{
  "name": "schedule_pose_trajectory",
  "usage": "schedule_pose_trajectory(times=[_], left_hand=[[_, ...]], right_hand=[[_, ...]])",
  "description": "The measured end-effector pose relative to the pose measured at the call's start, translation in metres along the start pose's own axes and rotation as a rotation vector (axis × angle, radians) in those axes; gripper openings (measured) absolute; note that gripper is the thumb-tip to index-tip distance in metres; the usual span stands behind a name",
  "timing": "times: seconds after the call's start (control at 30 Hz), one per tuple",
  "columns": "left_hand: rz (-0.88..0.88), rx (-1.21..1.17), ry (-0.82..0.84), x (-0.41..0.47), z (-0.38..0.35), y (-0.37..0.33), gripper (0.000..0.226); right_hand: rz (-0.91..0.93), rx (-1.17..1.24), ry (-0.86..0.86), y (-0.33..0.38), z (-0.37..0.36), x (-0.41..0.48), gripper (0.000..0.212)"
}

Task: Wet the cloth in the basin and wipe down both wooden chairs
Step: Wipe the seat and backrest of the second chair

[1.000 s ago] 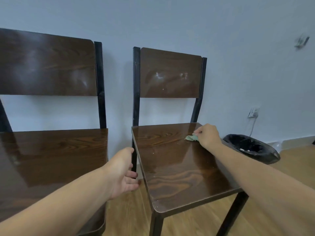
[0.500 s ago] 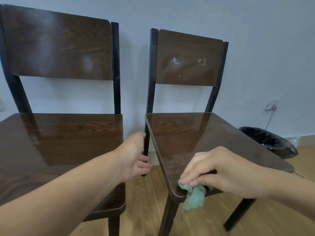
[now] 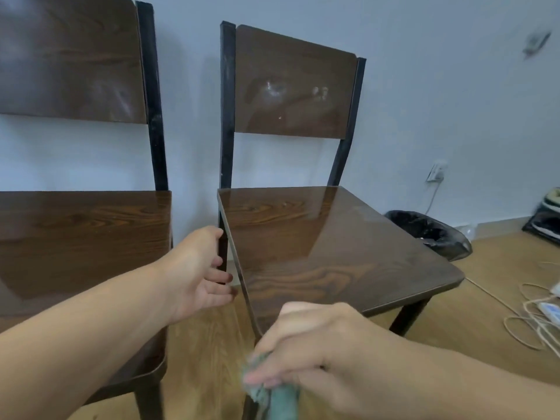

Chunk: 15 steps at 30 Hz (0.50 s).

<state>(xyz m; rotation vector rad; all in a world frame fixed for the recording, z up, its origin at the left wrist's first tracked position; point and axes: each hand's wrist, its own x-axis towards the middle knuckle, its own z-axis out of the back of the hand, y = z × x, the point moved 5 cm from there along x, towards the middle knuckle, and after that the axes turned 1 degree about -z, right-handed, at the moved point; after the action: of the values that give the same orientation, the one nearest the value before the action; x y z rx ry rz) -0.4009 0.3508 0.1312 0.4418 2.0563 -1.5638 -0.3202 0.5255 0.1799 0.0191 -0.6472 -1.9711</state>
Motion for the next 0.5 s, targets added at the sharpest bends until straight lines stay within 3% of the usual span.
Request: schedule_pose_trajectory(times=[0.13,0.3,0.4,0.5], left_hand=[[-0.049,-0.001,0.012,-0.002,-0.008,-0.001,0.061],[-0.049,0.061,0.022,-0.012,-0.015,0.005,0.045],[0.005,0.007,0.011,-0.013,-0.013,0.006,0.055],[0.008,-0.011,0.013,-0.014,-0.015,0.003,0.063]], right_hand=[[0.021,-0.119,-0.202,-0.018,0.012,0.002,0.02],[-0.147,-0.559,-0.154,-0.092,0.024,-0.015,0.033],[-0.419,-0.704,-0.196,-0.157,0.078,-0.063,0.035],[-0.898,-0.759,-0.182,-0.226,0.151,-0.122,0.022]])
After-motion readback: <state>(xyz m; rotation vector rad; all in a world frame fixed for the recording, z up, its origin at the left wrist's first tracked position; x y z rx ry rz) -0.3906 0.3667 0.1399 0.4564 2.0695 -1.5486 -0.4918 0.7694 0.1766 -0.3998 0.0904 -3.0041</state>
